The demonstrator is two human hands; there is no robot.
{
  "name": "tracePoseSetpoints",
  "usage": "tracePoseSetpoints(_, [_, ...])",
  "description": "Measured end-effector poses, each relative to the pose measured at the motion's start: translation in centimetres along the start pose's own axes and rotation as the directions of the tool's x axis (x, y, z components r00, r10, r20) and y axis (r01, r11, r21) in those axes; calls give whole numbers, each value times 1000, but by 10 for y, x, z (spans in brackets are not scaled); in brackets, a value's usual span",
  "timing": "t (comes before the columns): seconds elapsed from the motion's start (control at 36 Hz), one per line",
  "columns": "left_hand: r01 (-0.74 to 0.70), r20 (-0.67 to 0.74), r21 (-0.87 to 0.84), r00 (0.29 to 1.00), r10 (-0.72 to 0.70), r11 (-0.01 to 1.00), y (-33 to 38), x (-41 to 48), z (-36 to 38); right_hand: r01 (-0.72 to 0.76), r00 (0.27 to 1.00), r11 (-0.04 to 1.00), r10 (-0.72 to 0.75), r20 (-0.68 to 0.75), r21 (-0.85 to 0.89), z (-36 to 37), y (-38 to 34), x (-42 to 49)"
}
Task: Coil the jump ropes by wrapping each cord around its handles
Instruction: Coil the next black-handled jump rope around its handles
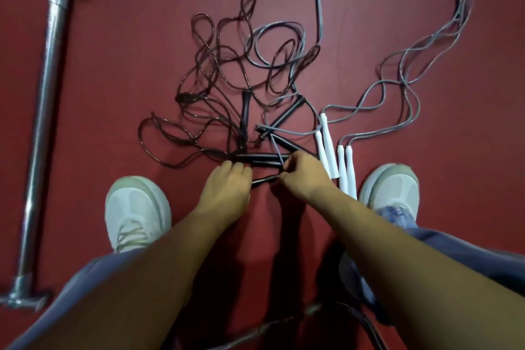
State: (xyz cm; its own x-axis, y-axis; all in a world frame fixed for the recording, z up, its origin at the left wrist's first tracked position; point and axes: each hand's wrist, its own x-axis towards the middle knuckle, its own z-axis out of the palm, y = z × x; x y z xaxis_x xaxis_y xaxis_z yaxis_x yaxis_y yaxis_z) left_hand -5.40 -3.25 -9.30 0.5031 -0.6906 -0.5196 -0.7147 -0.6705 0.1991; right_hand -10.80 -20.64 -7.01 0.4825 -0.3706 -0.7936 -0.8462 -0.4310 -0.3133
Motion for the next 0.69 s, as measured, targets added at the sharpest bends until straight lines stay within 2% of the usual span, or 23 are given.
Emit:
tracePoseSetpoints(0.14, [39,-10,-203,999,-42,978,6,1,-16,116,990,993,-118,-78,-36,0,-2,-3])
tracePoseSetpoints(0.25, [164,9,-297,986,-169,941,10,10,-29,142,986,987,-148,-78,-77,1,-3,-1])
tracePoseSetpoints(0.39, [185,66,-238,983,-174,953,5,15,-26,132,988,989,-137,-73,-69,6,2,-1])
tracePoseSetpoints(0.47, [209,53,-200,978,-202,957,0,18,-23,89,994,992,-94,-50,-94,6,5,-1])
tracePoseSetpoints(0.58, [151,18,-347,988,-154,926,-4,15,-22,86,995,993,-89,-37,-86,7,13,0])
tracePoseSetpoints(0.69, [279,166,-466,960,-227,839,-7,14,-37,125,991,992,-126,-49,-35,7,11,-4])
